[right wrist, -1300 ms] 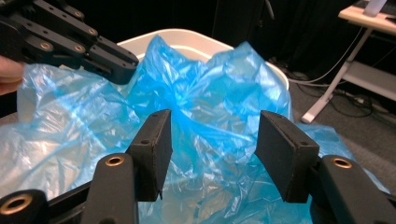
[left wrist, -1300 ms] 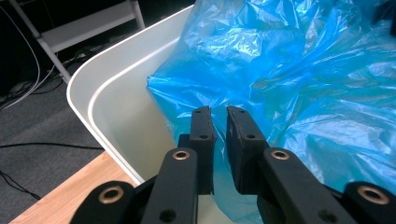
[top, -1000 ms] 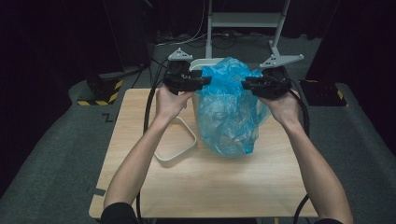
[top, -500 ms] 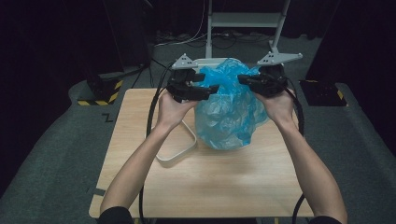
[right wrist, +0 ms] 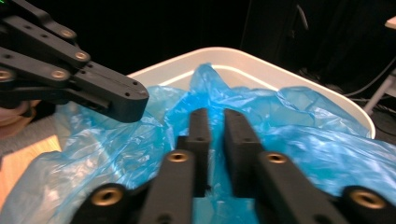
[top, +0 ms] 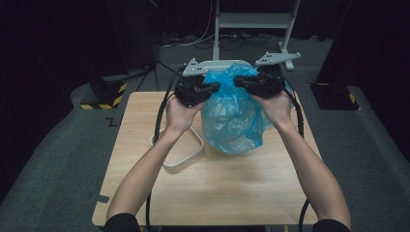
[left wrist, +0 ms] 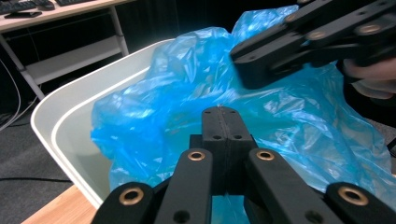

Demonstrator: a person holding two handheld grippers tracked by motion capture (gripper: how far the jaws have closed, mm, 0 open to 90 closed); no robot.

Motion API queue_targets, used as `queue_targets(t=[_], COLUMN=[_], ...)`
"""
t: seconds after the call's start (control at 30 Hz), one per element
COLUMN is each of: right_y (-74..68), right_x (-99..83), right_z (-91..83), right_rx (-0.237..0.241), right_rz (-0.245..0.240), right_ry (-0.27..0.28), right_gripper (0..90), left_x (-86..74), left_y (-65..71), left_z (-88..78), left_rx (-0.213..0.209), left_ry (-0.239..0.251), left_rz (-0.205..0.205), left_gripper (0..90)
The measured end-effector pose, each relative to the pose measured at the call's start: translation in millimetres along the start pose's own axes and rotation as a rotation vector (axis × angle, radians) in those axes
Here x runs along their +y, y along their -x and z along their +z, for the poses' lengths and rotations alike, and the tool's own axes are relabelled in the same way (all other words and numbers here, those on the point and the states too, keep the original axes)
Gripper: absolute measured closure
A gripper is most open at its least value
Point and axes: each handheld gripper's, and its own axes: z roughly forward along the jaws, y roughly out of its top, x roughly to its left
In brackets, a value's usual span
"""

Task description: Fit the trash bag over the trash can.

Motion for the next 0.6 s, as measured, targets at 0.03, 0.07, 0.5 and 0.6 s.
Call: queue_targets(t=[0.03,0.07,0.5,0.6], right_y=[0.8,1.5,8.0,8.8], right_x=[-0.2,-0.4,-7.2,-10.1], right_z=[-2.8,-5.9,-42.4,-35.0], right_rx=[-0.003,-0.006,-0.084,-0.081], right_rz=[0.005,0.003,-0.007,-0.001], right_ry=[0.010,0.019,0.022,-0.025], right_gripper=[69.3,66.6,47.9,49.4], left_x=[0.8,1.8,7.0,9.9], left_y=[-1.5,-3.6,-16.0,-22.1], left_z=[-0.2,-0.5,1.8,0.1], left_rx=[0.000,0.001,0.028,0.015], left_ry=[-0.001,-0.002,-0.006,0.013], left_rz=[-0.006,-0.008,-0.031,-0.064], left_gripper=[90.0,90.0,90.0,90.0])
